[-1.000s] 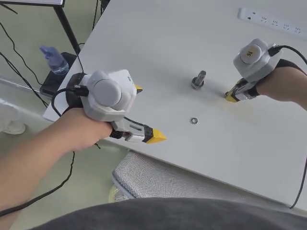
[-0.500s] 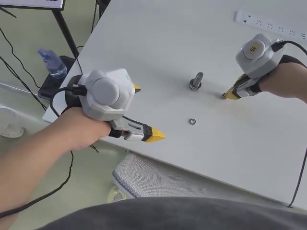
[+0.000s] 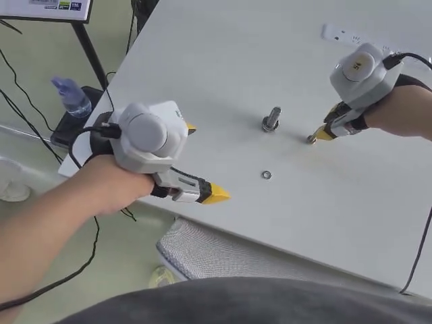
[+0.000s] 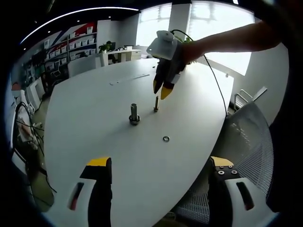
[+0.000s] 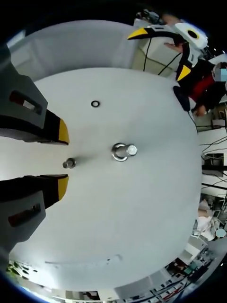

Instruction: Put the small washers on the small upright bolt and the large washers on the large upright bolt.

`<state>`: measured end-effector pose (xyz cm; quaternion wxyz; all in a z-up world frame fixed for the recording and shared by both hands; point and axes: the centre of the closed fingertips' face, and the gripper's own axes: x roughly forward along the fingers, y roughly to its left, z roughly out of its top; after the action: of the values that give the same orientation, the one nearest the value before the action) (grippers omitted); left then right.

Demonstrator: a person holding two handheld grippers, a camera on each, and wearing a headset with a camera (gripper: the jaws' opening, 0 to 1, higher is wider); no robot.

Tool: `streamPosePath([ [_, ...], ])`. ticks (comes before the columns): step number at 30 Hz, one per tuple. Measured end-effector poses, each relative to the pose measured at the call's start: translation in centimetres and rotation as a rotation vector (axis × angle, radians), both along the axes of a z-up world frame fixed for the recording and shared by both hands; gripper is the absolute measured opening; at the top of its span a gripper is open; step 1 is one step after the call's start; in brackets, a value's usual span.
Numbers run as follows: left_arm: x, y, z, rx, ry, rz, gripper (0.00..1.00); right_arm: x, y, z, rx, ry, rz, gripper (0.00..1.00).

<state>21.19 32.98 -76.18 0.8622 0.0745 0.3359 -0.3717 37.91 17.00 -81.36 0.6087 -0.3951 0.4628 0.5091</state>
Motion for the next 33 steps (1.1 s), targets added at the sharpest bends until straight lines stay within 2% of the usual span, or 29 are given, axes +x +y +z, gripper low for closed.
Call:
streamPosePath([
  [7,0.0,0.0,0.4,0.003,-0.008,0.002,0.83,-0.9,0.0,1.1,-0.014,0.004,0.009,0.26],
  [12,-0.1,0.1,0.6,0.003,-0.013,0.008,0.83,-1.3,0.0,1.3,-0.016,0.008,0.012,0.26],
  [19,-0.2,0.1,0.7,-0.004,-0.017,0.020,0.84,-2.3,0.6,1.6,0.005,0.003,0.014,0.26],
  [23,-0.2,0.0,0.7,-0.005,-0.019,0.018,0.84,-3.4,1.0,1.5,0.011,0.010,0.019,0.26],
  [33,-0.9,0.2,0.6,0.000,-0.018,0.011,0.83,-7.5,2.2,1.2,0.011,0.047,0.035,0.27],
])
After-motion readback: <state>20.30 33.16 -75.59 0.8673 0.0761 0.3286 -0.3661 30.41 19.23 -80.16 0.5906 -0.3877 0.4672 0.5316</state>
